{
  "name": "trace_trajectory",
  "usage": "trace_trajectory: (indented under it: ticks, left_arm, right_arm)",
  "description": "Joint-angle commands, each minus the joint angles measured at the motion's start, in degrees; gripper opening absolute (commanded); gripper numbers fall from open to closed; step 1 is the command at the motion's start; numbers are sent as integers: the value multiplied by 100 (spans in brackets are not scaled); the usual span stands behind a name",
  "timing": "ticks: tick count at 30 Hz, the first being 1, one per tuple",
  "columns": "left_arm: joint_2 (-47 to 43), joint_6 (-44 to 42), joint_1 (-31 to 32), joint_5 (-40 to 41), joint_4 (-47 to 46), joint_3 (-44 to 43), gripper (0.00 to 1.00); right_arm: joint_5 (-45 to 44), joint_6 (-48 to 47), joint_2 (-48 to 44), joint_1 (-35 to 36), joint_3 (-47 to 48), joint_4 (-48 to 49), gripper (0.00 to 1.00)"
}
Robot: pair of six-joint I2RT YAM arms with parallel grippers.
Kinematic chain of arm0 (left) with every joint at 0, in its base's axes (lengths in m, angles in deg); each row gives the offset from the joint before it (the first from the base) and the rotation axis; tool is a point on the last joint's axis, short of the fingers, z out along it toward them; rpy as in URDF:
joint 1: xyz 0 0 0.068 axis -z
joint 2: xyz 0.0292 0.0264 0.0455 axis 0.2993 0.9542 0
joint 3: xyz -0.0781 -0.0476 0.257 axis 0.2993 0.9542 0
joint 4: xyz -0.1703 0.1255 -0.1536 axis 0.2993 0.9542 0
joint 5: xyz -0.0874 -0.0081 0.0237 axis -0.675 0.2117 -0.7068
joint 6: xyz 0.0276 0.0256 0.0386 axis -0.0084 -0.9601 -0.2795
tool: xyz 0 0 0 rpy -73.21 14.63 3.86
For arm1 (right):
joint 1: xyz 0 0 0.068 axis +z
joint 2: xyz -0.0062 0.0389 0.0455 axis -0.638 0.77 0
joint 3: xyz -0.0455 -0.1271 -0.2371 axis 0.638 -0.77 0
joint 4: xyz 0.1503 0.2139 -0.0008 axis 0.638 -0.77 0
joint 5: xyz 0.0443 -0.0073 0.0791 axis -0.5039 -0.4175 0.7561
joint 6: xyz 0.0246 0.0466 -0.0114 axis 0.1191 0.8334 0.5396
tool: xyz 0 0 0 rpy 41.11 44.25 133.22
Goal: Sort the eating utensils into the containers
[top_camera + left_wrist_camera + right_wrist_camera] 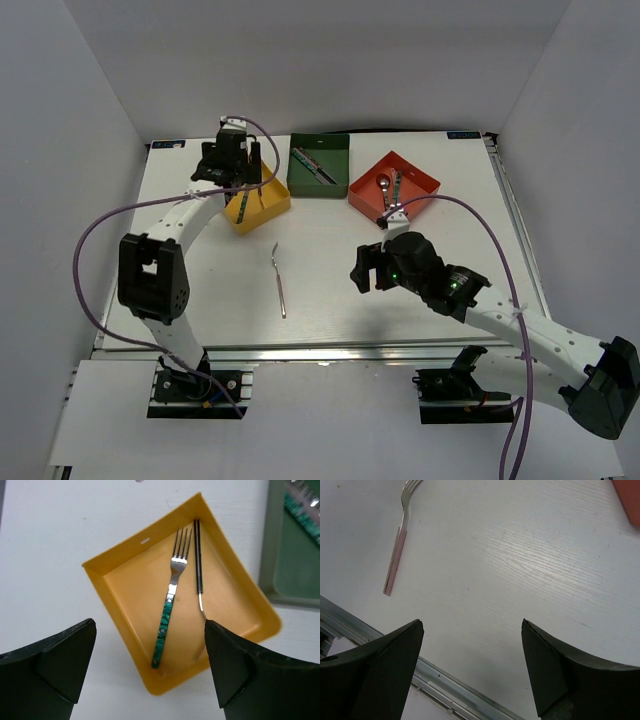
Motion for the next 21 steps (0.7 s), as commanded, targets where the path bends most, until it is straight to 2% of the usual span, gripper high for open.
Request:
trace_trajectory:
  ticks: [1,3,5,6,7,8,10,11,14,21]
  left_arm:
    - [-1197,1007,232,274,479,-84,98]
    - [-1488,1821,478,452,987,171,98]
    - [-1936,2334,750,705,1218,794,97]
    - [-2102,2780,1187,864,1288,1058,97]
    - [-2391,2976,1435,952,1228,1617,97]
    - [-2507,3221,1820,1066,1219,1866,97]
    - [-2683,3820,2174,1076,1018,2367,95]
    - [-2667,3952,2497,1163,877,2770,94]
    - [-2404,4331,3017,1304,780,3098,93]
    - [-1665,5173,3529,1726,982,3572,83]
  right_arm:
    - [-130,-49,-177,38,189,-34,84]
    - [-148,4,-248,38,154,-69,84]
    - [-148,101,-318,38,83,-87,84]
    - [-148,127,-344,38,66,-104,84]
    - [-148,145,-379,38,31,-105,84]
    - [-165,171,-380,38,-4,-113,85]
    - [-165,189,-371,30,-14,-122,85]
    - [-157,206,-353,30,-31,-140,85]
    - [-130,259,-353,38,-57,-157,84]
    - [-113,373,-441,30,-224,-149,84]
